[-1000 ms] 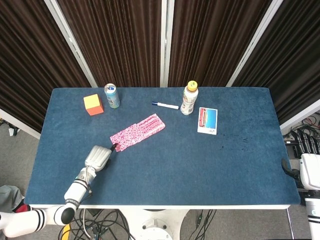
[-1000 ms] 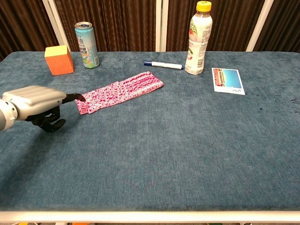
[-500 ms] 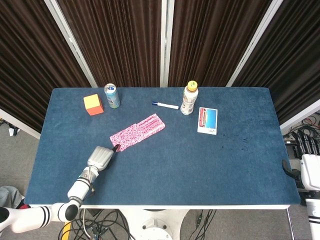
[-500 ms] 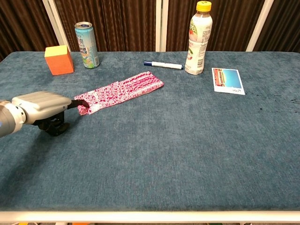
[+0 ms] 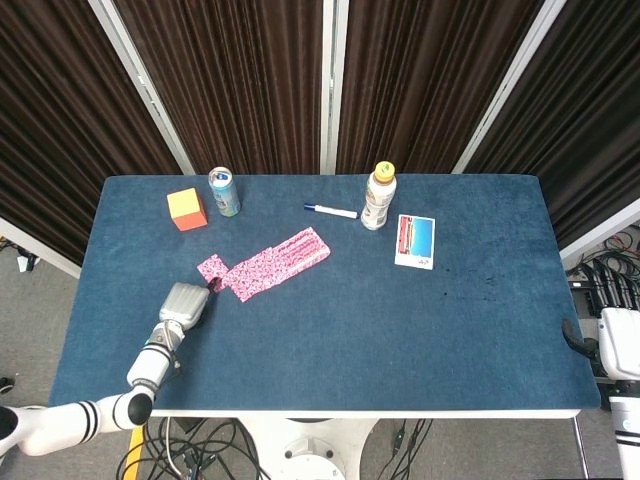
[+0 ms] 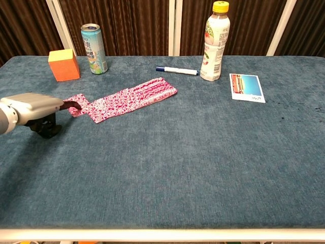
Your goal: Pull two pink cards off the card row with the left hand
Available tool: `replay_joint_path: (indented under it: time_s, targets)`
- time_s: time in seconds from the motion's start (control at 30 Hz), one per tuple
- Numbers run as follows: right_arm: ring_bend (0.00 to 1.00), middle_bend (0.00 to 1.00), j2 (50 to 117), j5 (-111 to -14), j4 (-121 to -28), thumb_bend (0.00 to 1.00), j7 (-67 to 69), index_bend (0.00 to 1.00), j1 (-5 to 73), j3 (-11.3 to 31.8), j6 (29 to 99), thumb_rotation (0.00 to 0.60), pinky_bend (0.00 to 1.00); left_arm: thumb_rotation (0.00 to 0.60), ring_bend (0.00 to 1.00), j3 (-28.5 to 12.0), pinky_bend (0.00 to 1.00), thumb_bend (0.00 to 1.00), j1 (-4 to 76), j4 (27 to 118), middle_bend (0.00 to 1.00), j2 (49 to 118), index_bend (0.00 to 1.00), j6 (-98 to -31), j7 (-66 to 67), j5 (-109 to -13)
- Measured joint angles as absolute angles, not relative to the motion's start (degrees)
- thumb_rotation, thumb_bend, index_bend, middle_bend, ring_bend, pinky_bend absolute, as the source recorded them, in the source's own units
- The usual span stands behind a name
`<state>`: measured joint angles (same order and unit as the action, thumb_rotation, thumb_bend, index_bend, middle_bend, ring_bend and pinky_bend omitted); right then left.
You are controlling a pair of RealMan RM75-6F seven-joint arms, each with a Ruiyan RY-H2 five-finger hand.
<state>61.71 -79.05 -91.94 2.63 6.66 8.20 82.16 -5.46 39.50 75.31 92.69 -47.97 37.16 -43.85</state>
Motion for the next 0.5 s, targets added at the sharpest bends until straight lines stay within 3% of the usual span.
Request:
replay_joint_path:
  time_s: [0.5]
  targets:
    - [0.00, 0.00, 61.7, -78.7, -92.8, 0.30, 1.5, 0.00, 6.8, 8.4, 82.2, 0.600, 0.00, 0.600, 0.93, -5.2, 0.95, 0.59, 42.3, 70.7, 0.92, 91.1, 0.11, -47.7, 40.1, -33.1]
